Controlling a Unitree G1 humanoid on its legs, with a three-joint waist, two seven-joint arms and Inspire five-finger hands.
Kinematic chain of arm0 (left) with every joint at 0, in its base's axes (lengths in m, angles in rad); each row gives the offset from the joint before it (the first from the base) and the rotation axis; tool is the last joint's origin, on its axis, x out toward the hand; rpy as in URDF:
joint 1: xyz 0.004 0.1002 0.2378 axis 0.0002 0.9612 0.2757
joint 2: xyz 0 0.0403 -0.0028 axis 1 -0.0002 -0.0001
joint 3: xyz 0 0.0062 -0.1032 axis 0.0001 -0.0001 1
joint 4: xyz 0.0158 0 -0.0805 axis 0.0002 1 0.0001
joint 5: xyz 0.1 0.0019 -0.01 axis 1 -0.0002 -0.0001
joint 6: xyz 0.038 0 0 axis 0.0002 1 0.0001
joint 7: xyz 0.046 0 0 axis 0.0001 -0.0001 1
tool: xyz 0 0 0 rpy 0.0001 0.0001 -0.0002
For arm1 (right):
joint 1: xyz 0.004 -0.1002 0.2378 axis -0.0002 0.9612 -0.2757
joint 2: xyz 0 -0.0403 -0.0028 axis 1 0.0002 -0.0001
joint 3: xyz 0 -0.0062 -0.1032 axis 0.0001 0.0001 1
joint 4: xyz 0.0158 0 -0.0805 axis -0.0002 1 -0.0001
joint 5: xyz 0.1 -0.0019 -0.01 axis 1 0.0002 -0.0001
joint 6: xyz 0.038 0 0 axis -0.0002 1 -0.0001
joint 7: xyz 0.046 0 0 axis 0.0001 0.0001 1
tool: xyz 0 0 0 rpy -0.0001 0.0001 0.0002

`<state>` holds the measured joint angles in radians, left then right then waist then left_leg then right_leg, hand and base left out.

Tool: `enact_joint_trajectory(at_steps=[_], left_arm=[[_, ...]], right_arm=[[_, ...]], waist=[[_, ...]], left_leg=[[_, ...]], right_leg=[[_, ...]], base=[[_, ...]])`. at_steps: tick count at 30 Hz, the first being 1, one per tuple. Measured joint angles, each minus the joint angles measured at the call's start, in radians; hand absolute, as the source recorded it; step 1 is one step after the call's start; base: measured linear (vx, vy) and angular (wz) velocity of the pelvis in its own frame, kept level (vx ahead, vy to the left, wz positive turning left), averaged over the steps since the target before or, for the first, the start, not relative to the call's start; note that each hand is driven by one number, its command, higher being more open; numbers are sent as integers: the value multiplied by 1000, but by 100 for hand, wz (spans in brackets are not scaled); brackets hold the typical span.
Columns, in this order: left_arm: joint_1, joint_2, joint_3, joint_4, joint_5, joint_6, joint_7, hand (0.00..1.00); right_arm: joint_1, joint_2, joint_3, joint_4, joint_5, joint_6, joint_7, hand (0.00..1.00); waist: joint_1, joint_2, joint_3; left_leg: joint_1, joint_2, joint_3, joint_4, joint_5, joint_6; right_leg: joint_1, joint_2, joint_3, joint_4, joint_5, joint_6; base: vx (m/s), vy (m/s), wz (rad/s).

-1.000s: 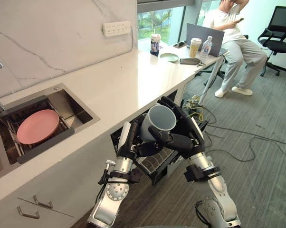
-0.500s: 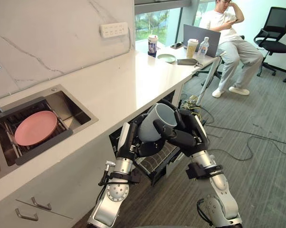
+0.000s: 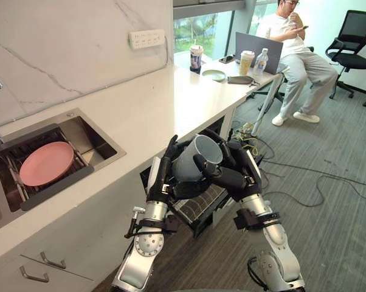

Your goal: Walk over to the sink, pick up the cup, carry it to the dishwasher, place the cup inside the dishwasher, then close the dishwasher door

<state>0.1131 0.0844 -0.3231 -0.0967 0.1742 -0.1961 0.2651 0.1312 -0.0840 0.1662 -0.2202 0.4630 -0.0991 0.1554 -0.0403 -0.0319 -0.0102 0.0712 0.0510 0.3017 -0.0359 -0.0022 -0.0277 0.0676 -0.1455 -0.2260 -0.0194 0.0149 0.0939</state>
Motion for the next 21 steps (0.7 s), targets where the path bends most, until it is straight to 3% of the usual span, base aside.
enact_joint_trajectory(at_steps=[2, 3, 16, 17, 21], left_arm=[[0, -10, 10, -8, 0, 1, 4, 100], [0, -13, 12, -9, 0, 1, 7, 0], [41, -20, 21, -9, 3, 0, 13, 0], [41, -20, 22, -9, 4, 0, 14, 0], [41, -20, 21, -9, 4, 0, 12, 0]], right_arm=[[4, 8, 0, 0, 0, 0, -7, 0], [7, 16, 0, 0, 0, 0, -10, 0], [9, 46, 8, 0, 7, -4, -8, 0], [9, 46, 10, 0, 9, -4, -7, 100], [13, 47, 20, 0, 34, -4, 9, 100]], waist=[[0, 0, 0], [0, 0, 0], [0, -4, 3], [0, -4, 3], [0, -4, 3]], left_leg=[[0, 0, -1, -3, 3, 0], [1, 0, -2, -5, 4, 0], [8, 0, -3, -28, 16, -1], [8, 0, -3, -28, 16, -1], [8, 0, -4, -28, 16, -1]], right_leg=[[0, 0, -1, 0, 0, 0], [0, 1, -2, 0, 0, 0], [0, 4, -4, -3, 0, 0], [0, 4, -4, -3, 0, 0], [1, 4, -5, -3, 0, 0]], base=[[0, 0, 0], [0, 0, 0], [0, 0, 0], [0, 0, 0], [0, 0, 0]])
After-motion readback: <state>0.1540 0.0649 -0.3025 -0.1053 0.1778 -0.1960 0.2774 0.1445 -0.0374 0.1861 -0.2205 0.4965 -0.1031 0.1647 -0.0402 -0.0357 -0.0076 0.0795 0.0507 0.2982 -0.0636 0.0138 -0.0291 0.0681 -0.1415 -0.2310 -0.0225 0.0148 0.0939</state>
